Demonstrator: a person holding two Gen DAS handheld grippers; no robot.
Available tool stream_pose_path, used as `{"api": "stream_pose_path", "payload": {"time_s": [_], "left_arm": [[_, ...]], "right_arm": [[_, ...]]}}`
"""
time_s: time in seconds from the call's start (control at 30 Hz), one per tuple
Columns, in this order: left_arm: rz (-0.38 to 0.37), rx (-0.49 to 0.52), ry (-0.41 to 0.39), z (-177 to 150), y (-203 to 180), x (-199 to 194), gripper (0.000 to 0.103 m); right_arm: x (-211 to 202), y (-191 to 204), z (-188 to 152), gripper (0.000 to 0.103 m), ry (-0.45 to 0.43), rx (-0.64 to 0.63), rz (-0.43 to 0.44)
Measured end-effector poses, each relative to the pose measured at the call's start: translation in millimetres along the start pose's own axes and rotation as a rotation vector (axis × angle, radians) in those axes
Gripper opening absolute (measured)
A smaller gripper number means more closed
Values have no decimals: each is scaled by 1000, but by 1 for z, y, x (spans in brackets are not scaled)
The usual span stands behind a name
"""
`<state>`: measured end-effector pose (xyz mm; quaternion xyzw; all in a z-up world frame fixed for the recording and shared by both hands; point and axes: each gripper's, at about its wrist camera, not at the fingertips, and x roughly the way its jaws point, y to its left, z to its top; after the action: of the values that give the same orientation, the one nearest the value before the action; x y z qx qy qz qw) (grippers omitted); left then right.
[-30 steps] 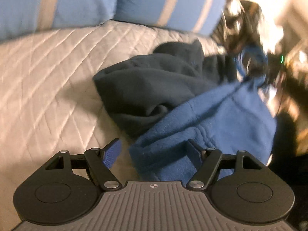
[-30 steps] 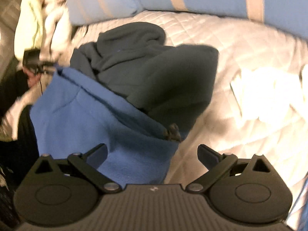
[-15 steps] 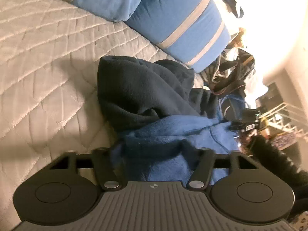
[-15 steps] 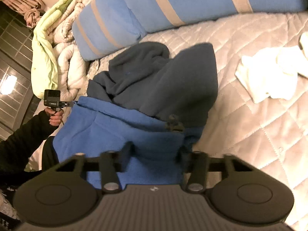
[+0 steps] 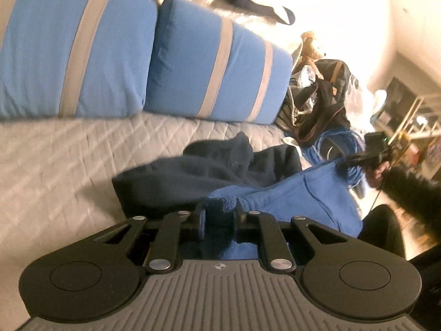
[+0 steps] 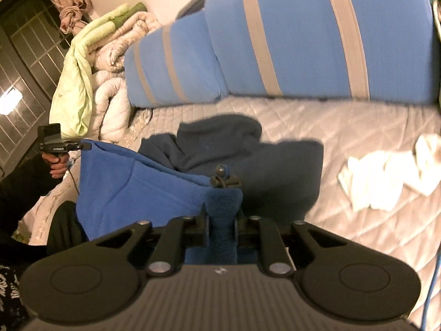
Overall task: Fold clothes
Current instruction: 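Grasp the jacket edge with both grippers and lift it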
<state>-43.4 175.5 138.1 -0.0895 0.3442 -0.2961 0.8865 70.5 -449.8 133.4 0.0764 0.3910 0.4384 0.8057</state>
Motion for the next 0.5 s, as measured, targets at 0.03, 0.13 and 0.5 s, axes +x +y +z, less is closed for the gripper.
{"api": "stream_pose_path", "payload": {"time_s": [0.03,0.13,0.5], "left_arm": [[15,22,-9,3,-5,-3,17],[61,63,-37,16,-14,-6,16],[210,52,-38,67,14,45,16]], "right_arm": [[-2,2,5,15,-19,-10,-8],[-9,7,23,15,-66,-48,-35],[44,-23,76,14,-73,-88,-179]]}}
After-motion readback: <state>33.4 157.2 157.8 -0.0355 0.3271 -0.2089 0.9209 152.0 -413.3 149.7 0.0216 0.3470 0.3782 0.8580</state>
